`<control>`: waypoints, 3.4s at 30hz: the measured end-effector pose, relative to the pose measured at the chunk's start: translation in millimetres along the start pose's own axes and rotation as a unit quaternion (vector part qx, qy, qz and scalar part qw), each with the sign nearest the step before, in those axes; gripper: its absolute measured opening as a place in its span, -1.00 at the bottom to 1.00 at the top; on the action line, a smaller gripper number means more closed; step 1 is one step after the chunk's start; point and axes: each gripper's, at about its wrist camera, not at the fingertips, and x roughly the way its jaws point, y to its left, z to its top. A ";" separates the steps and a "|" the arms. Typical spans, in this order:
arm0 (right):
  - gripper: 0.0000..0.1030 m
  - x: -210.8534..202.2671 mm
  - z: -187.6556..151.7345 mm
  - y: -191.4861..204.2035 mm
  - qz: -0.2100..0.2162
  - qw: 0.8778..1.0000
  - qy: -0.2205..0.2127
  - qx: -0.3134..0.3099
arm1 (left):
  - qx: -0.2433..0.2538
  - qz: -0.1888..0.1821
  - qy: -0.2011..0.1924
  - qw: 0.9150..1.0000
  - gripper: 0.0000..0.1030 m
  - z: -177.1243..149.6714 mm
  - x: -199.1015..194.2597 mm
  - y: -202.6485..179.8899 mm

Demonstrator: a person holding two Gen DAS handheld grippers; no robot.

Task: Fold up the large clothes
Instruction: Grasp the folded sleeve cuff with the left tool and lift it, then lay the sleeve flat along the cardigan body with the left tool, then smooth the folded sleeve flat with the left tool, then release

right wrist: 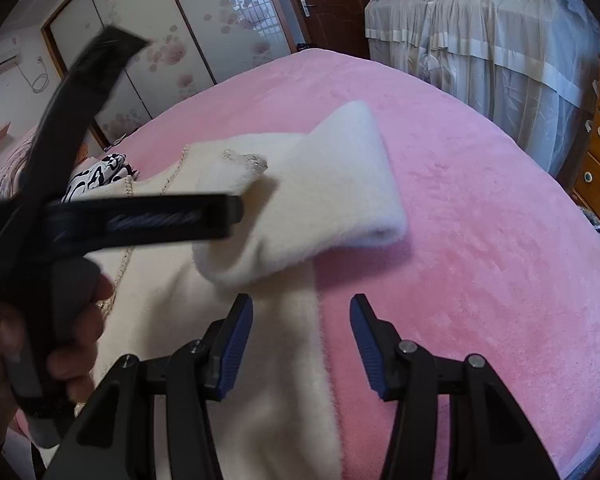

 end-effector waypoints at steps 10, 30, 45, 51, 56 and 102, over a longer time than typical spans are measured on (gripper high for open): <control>-0.01 6.2 -1.7 -17.3 -0.021 1.000 0.015 0.008 | -0.029 -0.059 0.058 0.996 -0.76 33.6 1.0 30.9; -0.68 102.5 57.3 36.3 -0.073 0.995 0.045 -0.052 | -0.098 -0.090 -0.086 0.987 -0.76 51.2 -101.9 214.8; 0.12 53.1 27.6 53.6 -0.043 0.981 0.087 -0.168 | -0.220 -0.197 0.038 0.955 0.25 -118.1 11.5 309.5; 0.39 37.9 48.6 50.1 0.028 0.989 0.083 -0.115 | -0.254 -0.213 0.016 0.943 0.42 -106.6 10.4 347.1; 0.45 63.5 88.0 47.5 0.026 0.994 0.080 -0.068 | -0.263 -0.236 0.057 0.934 0.27 -74.9 42.4 343.2; -0.55 108.2 70.6 24.4 -0.047 0.994 0.085 -0.045 | -0.211 -0.048 0.001 0.976 -0.66 -91.9 34.7 303.0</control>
